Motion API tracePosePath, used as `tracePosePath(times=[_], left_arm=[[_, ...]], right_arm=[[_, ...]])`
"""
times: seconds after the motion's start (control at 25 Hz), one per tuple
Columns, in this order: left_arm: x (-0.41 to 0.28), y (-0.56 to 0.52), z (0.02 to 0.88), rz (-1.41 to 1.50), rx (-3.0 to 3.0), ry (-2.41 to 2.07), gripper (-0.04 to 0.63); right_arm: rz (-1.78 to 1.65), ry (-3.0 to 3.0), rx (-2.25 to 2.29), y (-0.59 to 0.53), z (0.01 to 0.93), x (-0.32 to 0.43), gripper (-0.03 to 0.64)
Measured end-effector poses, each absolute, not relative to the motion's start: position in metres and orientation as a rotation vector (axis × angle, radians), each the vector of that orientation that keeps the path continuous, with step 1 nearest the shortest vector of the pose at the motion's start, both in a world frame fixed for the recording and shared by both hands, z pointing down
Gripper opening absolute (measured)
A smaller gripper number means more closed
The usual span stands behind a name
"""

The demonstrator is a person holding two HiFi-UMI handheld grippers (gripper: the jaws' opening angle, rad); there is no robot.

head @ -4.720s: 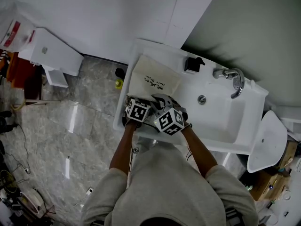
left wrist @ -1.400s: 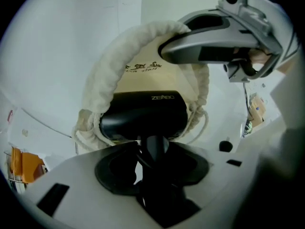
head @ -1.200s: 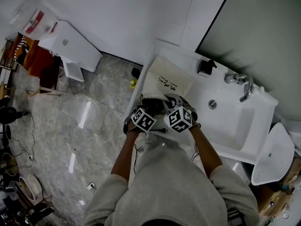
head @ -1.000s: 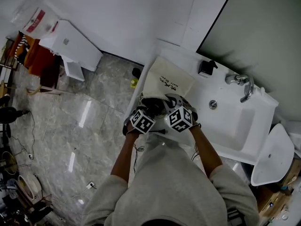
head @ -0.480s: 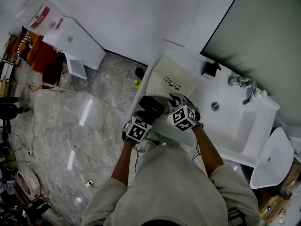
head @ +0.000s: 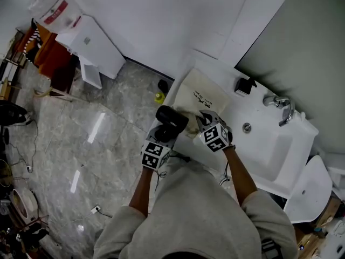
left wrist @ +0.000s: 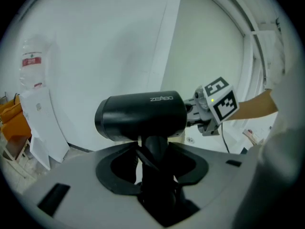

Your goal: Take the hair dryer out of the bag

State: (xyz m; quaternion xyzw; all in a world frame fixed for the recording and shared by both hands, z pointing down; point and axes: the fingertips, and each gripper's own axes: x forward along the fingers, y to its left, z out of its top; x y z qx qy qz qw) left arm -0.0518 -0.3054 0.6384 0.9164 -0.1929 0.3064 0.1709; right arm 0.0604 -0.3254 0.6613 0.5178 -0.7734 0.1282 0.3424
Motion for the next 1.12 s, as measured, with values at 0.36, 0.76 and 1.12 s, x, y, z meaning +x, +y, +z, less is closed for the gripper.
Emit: tracePosePath(times=[0.36,0.76,1.12], left_arm=[[-0.051,-0.333,0.589,0.647,2.689,-0.680,0.184],[-0.044,-0.359,0.516,0.401,2.805,-0.783,0.184],[-0.037,-0.374,0.474,0.246,2.861,-0.813,0.184]], right_arm=[[0.334,-1.988,1.322,-0.319,0.669,0.053,0.012],[0.367,-1.977,1.353,-0.307,0.673,0.050,0.014],[0.469,-2.012,1.442,-0.301,0.670,0.051,0.083]])
